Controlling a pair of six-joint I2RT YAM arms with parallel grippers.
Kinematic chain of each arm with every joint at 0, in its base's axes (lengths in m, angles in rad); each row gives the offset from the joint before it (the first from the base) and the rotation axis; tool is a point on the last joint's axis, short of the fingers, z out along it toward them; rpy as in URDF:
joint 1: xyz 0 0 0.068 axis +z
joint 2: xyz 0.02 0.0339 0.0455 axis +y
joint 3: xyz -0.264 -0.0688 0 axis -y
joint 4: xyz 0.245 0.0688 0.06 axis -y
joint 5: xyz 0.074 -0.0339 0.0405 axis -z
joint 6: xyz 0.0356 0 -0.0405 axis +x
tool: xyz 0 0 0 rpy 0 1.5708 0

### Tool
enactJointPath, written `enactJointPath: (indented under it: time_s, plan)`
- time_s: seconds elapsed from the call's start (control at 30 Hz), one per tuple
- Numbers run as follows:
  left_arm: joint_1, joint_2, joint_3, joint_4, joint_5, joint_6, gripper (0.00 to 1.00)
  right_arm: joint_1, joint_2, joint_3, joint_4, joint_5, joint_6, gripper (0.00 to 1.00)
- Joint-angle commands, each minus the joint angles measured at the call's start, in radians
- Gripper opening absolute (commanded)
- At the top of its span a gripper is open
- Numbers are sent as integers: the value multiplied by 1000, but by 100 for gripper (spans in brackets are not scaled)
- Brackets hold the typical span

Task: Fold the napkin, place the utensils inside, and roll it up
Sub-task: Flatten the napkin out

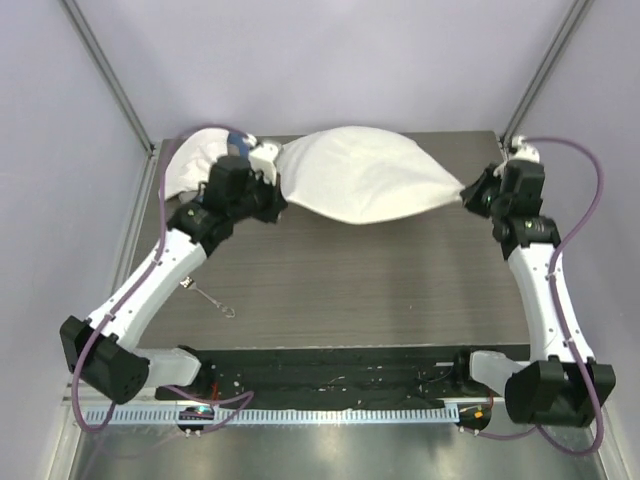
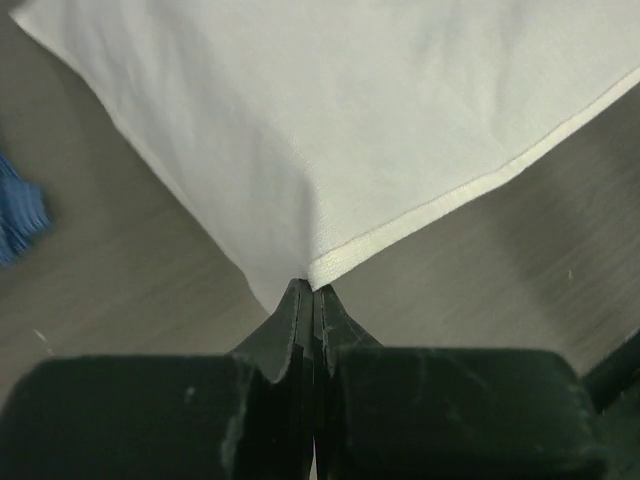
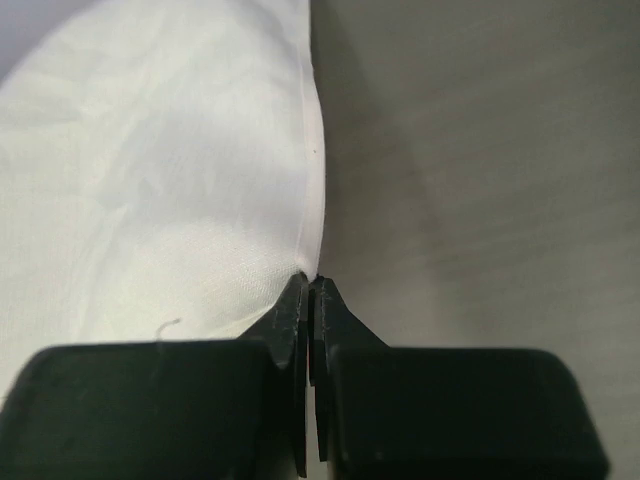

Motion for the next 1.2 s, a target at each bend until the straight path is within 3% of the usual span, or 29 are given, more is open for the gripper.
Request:
enactJointPath:
  time_s: [0.0,0.03,0.07,0.1,0.2,0.33,0.5,0.67,0.87,1.03,1.17]
  plan:
    - [-152,-148,-288,14,-198,-188,0,0,-186,-296,18,65,96,1]
    - [-174,-160,-337,15,-235,-233,23,0,-196,-324,9,66,100,1]
    - [-193,-167,-383,14,-222,-265,35,0,-199,-344,-8,72,101,1]
    - [-226,-171,-454,5,-215,-296,46,0,-197,-367,-29,77,101,19]
    - [-262,-200,-542,-51,-228,-426,66,0,-211,-381,-103,163,85,56]
    - [-263,-332,-530,-124,-226,-450,99,0,-263,-353,-155,177,74,69]
    - [-253,-401,-370,-233,-369,-353,100,1,-283,-278,-170,-4,28,69]
    - [-164,-369,-245,-238,-372,-261,100,55,-272,-250,-145,-144,-16,67]
    - [239,-319,-207,-160,-136,-243,100,418,-202,-240,-66,35,25,65]
    - [443,-257,-214,-121,36,-250,100,763,2,-203,44,193,48,64]
    - [575,-231,-243,-92,50,-258,100,944,198,-113,69,296,28,64]
